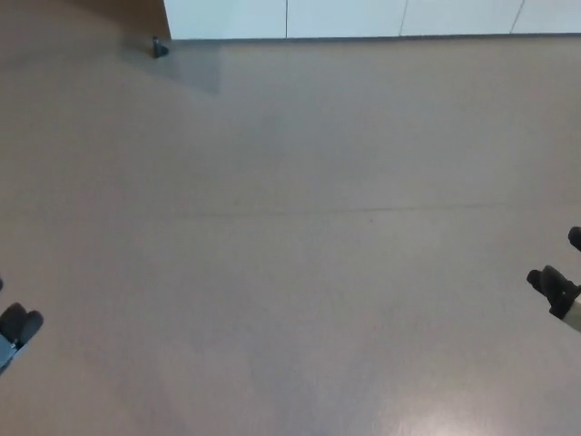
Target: The robot walks towards an open cabinet and lifts its left hand to push the door towards the right to close it.
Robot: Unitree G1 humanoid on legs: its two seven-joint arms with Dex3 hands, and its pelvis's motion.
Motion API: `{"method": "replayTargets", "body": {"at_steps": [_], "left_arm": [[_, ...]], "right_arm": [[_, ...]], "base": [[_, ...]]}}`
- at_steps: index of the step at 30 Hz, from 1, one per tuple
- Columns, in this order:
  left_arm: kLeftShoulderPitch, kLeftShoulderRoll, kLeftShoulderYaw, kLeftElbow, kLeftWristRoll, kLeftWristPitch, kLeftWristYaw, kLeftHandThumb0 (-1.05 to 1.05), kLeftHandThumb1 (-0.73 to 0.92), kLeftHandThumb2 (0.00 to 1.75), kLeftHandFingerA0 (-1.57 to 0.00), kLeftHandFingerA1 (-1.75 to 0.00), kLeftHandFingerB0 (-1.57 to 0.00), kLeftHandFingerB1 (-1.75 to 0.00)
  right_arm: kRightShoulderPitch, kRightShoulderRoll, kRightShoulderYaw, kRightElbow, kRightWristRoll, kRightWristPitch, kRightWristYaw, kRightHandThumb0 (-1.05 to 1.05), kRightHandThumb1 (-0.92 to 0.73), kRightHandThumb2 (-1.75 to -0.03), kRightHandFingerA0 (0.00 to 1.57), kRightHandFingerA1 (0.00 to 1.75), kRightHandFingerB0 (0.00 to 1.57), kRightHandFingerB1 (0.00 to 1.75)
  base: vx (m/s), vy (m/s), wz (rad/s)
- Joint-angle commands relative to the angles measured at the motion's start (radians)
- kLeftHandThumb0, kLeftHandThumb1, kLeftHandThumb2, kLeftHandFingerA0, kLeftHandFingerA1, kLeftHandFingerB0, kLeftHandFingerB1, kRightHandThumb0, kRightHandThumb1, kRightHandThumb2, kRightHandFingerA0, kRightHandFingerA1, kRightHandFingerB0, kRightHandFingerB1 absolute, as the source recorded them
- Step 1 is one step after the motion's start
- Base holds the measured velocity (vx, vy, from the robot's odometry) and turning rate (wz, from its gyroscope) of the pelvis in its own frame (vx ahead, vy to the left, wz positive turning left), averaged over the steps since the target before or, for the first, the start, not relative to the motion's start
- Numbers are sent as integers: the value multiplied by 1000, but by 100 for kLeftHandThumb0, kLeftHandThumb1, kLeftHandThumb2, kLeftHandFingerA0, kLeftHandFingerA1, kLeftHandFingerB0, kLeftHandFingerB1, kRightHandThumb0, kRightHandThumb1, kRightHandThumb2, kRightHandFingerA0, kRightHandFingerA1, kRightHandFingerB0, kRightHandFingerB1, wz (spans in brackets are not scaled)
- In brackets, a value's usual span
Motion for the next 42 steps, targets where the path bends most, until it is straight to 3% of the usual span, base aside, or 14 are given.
{"method": "replayTargets", "body": {"at_steps": [1, 15, 16, 17, 18, 42], "left_arm": [[-2, 13, -13, 6, -15, -25, -19, -12, 62, 57, -66, -47, -46, -41], [-7, 17, -26, 14, -16, -26, 0, -12, 62, 57, -69, -48, -47, -41], [-6, 18, -27, 15, -16, -26, -3, -11, 62, 57, -68, -47, -46, -41], [-6, 18, -28, 15, -17, -26, -3, -11, 62, 57, -68, -47, -46, -41], [-6, 18, -28, 15, -17, -25, -4, -11, 62, 57, -68, -47, -46, -41], [12, 30, -53, 42, -20, -41, -28, -13, 63, 58, -73, -49, -50, -43]], "right_arm": [[1, -18, -2, 0, 23, 5, 1, -6, -50, -92, 50, 73, 18, 54], [5, -16, 13, 12, 16, -14, -16, -5, -49, -93, 53, 75, 24, 58], [4, -17, 11, 13, 19, -13, -14, -6, -70, -62, 52, 75, 29, 53], [4, -17, 11, 14, 20, -13, -14, -6, -70, -62, 52, 75, 29, 53], [4, -19, 12, 16, 20, -13, -12, -5, -49, -92, 46, 71, 21, 56], [58, -16, 28, 17, 27, -36, -7, -8, -50, -93, 49, 72, 25, 58]], "base": [[257, -53, 20], [341, -80, 3], [349, 2, -8], [357, 14, -20], [378, 24, 59], [452, 22, 1]]}}
